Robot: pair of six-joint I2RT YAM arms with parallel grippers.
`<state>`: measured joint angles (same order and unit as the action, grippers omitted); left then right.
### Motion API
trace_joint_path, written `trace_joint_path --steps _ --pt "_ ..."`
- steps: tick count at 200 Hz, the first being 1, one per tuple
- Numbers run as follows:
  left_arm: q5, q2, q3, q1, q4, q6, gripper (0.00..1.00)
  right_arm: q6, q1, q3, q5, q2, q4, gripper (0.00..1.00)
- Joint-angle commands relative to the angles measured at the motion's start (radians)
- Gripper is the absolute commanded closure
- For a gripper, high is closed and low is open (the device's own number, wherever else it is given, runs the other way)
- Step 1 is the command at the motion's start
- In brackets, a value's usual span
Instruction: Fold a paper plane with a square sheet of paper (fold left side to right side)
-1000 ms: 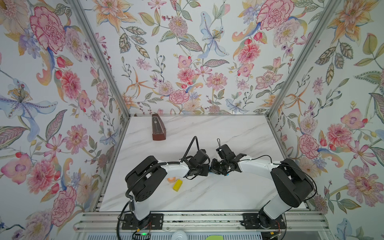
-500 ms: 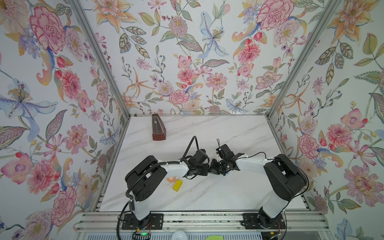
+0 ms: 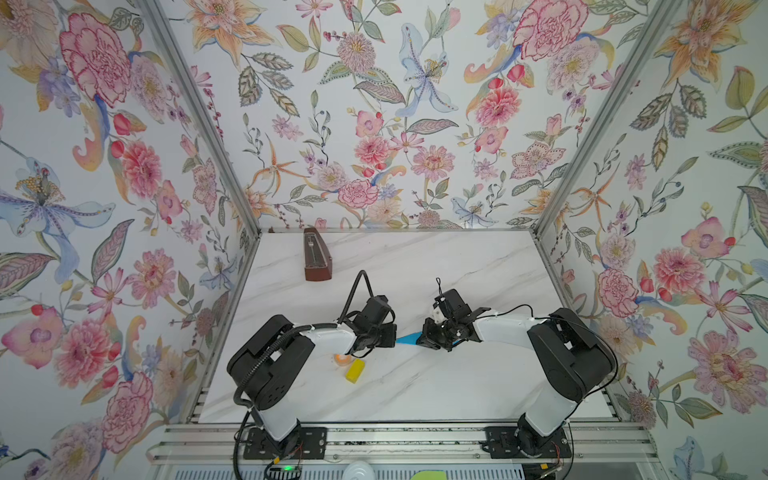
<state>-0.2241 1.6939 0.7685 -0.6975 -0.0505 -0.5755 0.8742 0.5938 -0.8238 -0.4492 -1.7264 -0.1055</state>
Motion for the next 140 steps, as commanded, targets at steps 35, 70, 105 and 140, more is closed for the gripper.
trace_joint_path --steps 35,70,105,140 --pt "0.081 -0.062 -0.156 0.045 0.16 0.016 0.98 -0.03 -0.01 0.034 0.089 -0.053 -0.115 1.0" --pt "0.09 -0.18 -0.089 0.046 0.222 0.02 0.97 -0.082 0.015 -0.022 0.064 -0.083 -0.154 0.99" --pt "0.082 -0.185 0.042 -0.007 0.251 0.016 0.95 -0.075 0.027 -0.044 0.067 -0.105 -0.156 0.99" --pt "0.068 -0.036 0.182 -0.092 0.238 -0.009 0.93 -0.07 0.028 -0.054 0.073 -0.112 -0.157 0.99"
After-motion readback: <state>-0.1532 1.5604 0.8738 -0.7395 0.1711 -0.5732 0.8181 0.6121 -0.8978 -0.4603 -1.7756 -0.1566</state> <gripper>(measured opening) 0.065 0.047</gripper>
